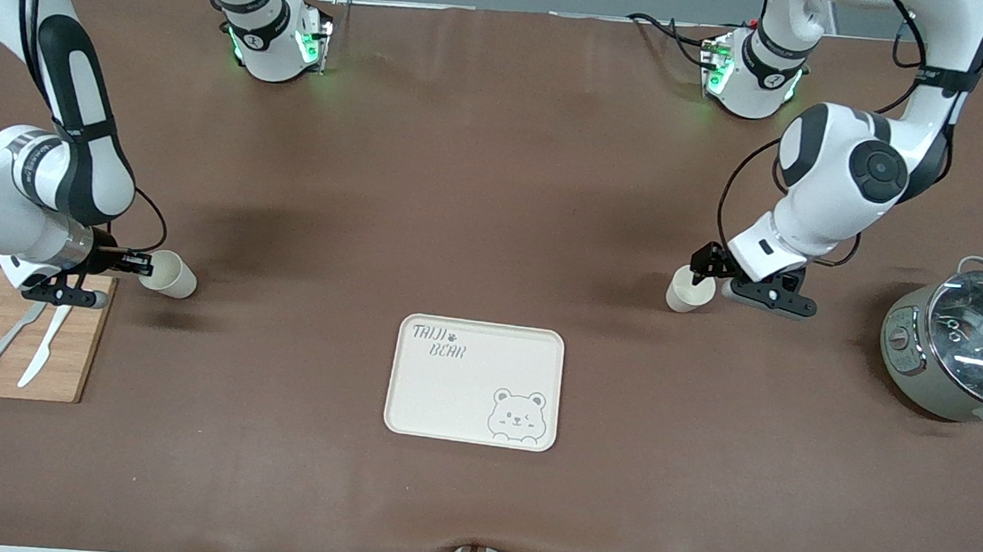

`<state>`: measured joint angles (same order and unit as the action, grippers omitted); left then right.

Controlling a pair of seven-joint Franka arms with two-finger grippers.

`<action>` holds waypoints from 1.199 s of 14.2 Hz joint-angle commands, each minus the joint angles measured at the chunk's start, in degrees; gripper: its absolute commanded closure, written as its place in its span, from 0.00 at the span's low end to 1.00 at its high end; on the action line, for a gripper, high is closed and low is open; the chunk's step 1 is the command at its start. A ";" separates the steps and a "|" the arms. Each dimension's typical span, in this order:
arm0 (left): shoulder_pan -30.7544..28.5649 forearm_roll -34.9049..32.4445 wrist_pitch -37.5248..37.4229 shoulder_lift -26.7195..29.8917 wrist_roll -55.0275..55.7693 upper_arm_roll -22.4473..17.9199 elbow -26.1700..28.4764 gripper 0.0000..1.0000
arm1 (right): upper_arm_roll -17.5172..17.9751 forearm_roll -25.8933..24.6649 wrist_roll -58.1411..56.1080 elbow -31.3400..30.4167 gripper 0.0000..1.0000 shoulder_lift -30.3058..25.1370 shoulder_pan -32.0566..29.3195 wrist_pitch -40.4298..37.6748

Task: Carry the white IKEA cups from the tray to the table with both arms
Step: 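Lower both cups onto the table and open both grippers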

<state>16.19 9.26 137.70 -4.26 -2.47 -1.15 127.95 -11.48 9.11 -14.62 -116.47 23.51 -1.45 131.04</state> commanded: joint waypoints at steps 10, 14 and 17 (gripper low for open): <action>-1.33 -2.30 -23.07 1.27 4.57 0.00 -18.86 0.00 | 0.67 2.49 1.44 15.72 0.00 -0.04 -1.71 -18.69; -1.07 -3.19 -27.90 0.75 6.25 0.18 -24.31 0.00 | 0.67 1.35 1.00 28.20 0.00 1.45 -1.36 -28.55; -0.90 -3.37 -31.26 -0.05 6.60 0.09 -28.19 0.00 | 0.76 -3.82 1.17 33.31 0.00 1.37 -1.10 -31.63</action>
<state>15.11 7.49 109.03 -3.12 2.71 -1.21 103.29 -11.57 8.32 -13.76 -87.55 23.48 -1.86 102.21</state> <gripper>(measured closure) 0.000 0.000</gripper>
